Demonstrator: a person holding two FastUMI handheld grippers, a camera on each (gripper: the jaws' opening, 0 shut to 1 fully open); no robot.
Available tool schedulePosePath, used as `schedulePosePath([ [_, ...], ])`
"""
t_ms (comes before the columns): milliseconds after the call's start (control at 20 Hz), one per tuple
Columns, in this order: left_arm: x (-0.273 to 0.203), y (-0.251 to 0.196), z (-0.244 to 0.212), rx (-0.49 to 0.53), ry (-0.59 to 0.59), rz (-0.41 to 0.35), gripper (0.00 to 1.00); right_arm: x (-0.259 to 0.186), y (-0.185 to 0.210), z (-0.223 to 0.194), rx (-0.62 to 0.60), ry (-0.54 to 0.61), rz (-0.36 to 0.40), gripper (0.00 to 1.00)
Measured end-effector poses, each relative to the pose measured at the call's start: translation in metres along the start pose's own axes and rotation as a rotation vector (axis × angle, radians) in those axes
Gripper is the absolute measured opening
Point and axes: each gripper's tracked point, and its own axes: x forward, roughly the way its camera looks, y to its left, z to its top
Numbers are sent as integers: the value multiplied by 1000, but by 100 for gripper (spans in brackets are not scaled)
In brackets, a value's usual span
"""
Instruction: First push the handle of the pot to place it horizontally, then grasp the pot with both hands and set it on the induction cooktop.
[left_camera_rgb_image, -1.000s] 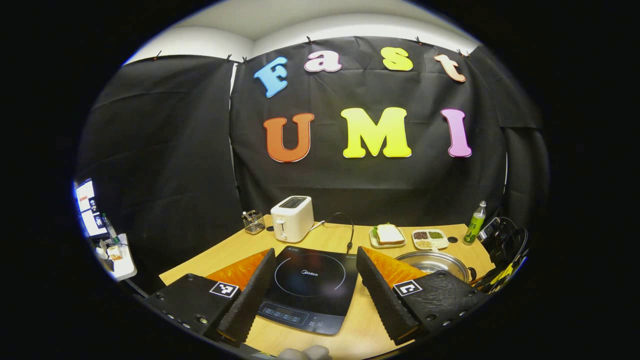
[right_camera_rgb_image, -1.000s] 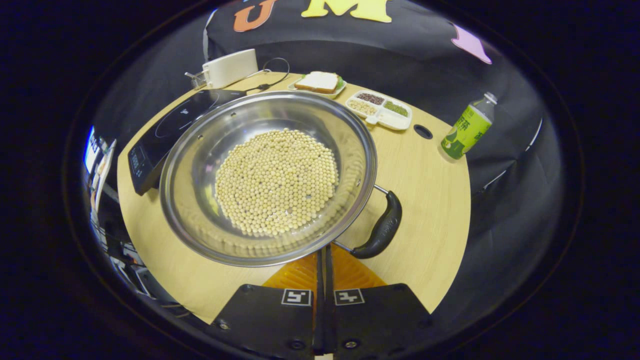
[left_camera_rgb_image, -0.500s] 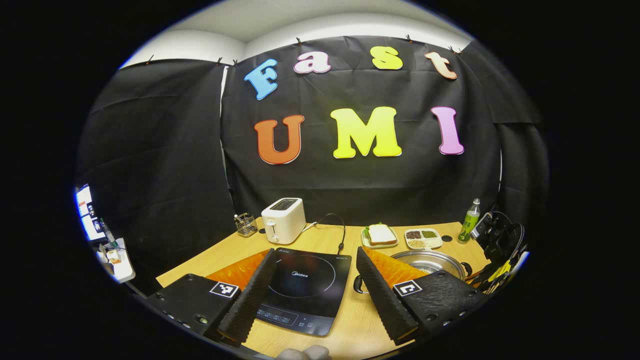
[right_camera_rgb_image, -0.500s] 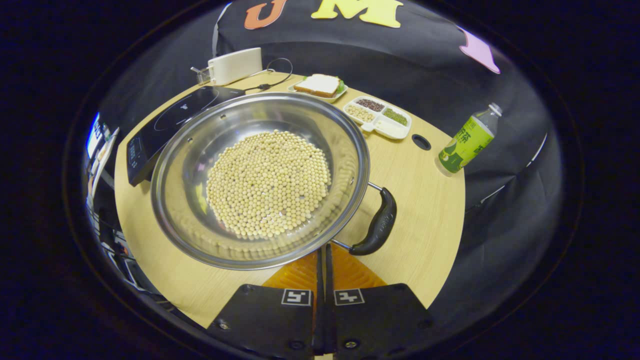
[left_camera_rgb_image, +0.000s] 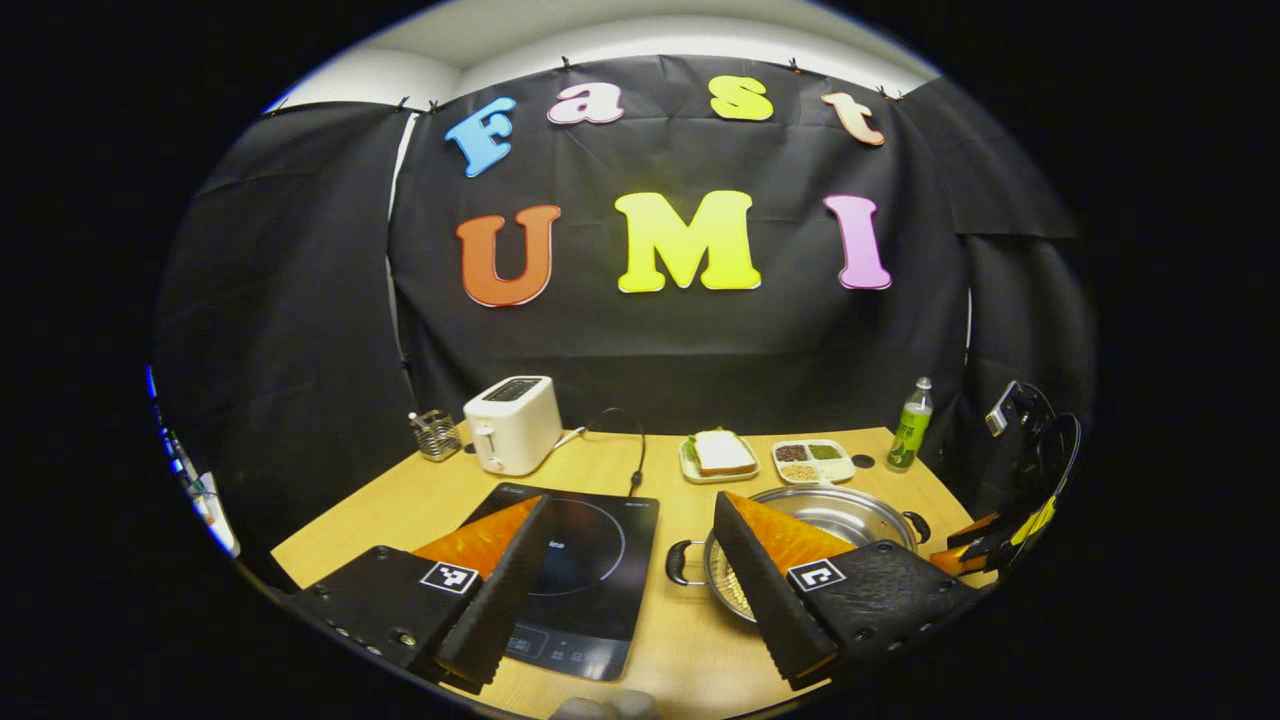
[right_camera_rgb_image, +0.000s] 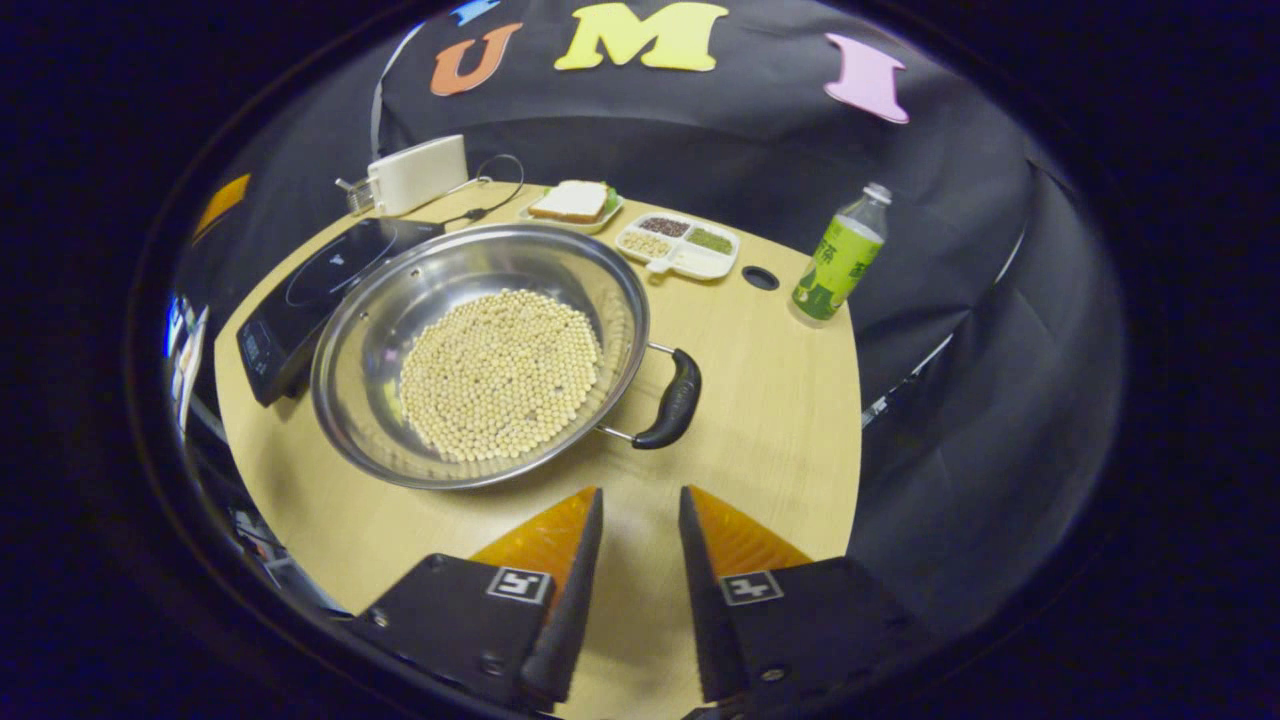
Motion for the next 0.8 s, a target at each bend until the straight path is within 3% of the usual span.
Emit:
schedulePosePath([
  [100, 12, -6, -12, 10, 31, -25, 96, -10, 0, 5, 58, -30, 4, 75],
  [200, 26, -12, -27, 7, 70, -49, 97, -14, -1, 12, 114, -56, 6, 80],
  [600, 80, -23, -87, -30, 233, -93, 97, 15, 7, 50, 210, -82, 16, 84],
  [800, 99, -22, -116, -36, 311, -78, 97, 38, 9, 54, 227, -47, 7, 84],
])
